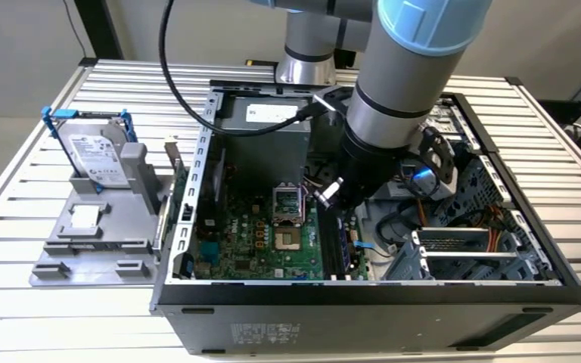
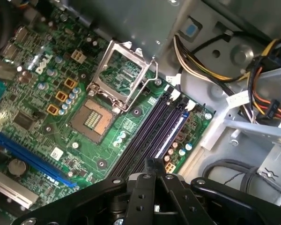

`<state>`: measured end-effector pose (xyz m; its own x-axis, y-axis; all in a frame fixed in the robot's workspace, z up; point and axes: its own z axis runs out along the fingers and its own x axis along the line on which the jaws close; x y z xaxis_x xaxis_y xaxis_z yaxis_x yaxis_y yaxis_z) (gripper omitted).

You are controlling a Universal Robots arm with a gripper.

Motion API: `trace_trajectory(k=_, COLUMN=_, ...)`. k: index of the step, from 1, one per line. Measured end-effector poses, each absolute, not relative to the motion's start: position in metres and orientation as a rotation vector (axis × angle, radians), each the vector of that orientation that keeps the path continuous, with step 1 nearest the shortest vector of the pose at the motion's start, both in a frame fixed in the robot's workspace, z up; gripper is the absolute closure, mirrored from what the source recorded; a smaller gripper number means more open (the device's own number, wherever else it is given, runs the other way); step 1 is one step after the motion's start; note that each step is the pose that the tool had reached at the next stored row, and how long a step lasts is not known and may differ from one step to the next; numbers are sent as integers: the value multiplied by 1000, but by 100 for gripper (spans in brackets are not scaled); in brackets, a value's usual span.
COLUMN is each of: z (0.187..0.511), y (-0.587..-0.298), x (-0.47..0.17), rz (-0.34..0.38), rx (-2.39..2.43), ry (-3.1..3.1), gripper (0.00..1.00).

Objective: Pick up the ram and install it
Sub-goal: 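Press down the ram until it locks into place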

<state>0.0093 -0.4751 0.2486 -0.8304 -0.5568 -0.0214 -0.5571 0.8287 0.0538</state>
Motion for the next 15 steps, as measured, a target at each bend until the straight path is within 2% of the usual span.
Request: trace_trajectory(k=15, z=249, y=-475, x=9, rz=91, rx=-1295, ry=2864, gripper=100)
